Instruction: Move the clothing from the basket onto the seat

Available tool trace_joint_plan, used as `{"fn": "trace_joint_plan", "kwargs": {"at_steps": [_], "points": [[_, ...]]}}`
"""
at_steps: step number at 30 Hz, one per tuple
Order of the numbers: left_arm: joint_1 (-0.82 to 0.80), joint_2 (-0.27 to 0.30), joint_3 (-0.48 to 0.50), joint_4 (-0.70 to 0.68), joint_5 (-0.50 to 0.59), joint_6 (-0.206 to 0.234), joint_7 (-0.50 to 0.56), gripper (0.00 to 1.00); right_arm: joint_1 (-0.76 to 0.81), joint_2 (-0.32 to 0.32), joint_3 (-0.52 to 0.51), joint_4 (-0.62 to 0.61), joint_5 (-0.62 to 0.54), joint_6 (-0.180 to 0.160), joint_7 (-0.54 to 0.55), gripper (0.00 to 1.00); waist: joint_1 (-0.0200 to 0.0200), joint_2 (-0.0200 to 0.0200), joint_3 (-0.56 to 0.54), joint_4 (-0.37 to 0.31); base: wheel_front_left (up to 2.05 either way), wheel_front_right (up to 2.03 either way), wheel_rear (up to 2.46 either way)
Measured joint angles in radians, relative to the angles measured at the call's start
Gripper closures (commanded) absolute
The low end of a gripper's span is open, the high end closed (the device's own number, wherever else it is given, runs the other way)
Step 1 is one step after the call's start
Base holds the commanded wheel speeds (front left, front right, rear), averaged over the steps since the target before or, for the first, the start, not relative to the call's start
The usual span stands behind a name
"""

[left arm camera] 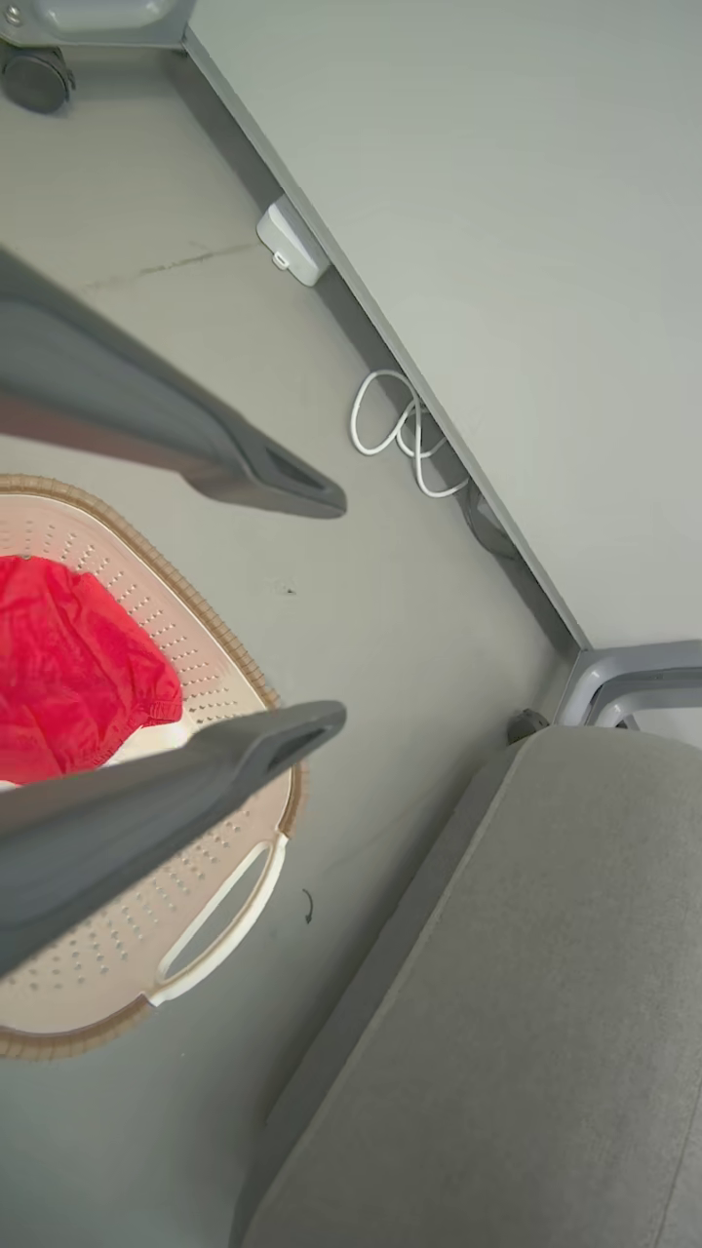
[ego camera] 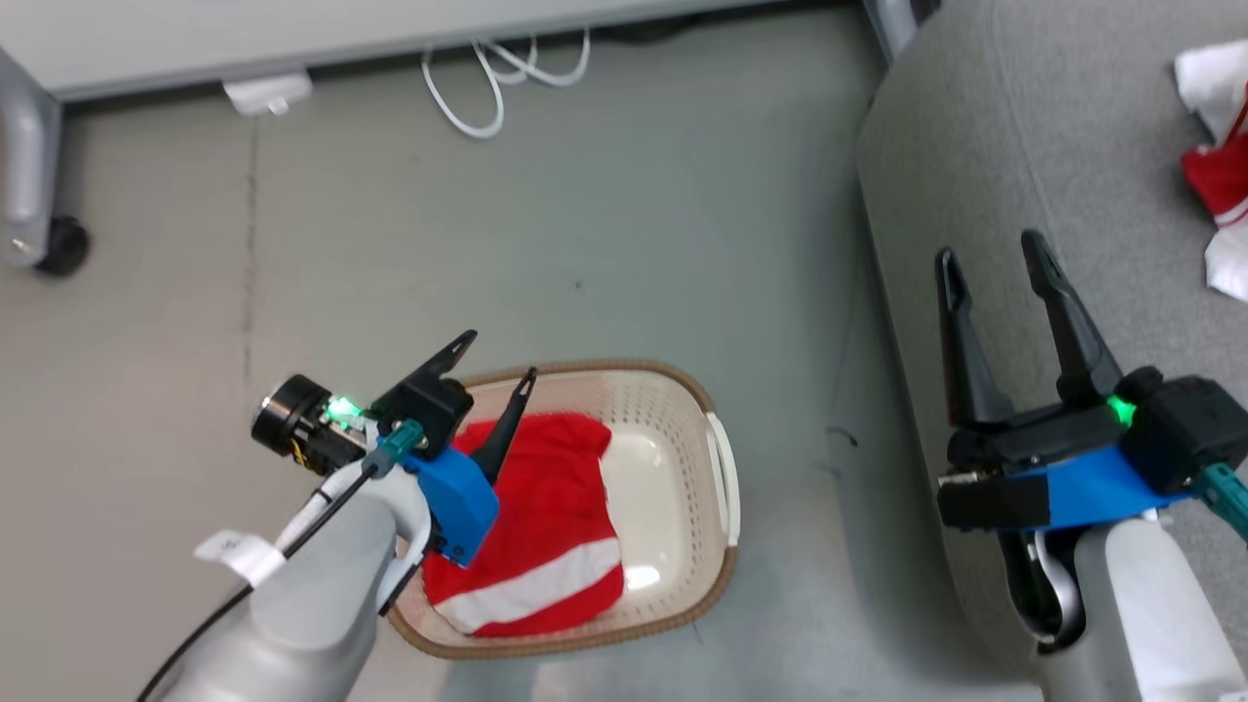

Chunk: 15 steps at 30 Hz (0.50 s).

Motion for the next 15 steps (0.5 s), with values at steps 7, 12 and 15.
{"fn": "trace_joint_plan", "kwargs": {"at_steps": [7,12,15], "points": [[-0.149,0.010,-0.222,0.144,-0.039,0.000,0.030,0.00,-0.074,0.001,0.009,-0.040,-0.008,0.000,0.000,0.00,0.0000,0.0000,0.158,-0.048,0.00,0.00,0.00],[-0.227,0.009,-0.366,0.211,-0.068,0.000,0.050,0.00,-0.114,0.002,0.009,-0.063,-0.014,0.000,0.000,0.00,0.0000,0.0000,0.263,-0.073,0.00,0.00,0.00],[-0.266,0.007,-0.436,0.245,-0.095,0.000,0.063,0.00,-0.134,0.001,0.012,-0.074,-0.015,0.000,0.000,0.00,0.0000,0.0000,0.320,-0.083,0.00,0.00,0.00]]}}
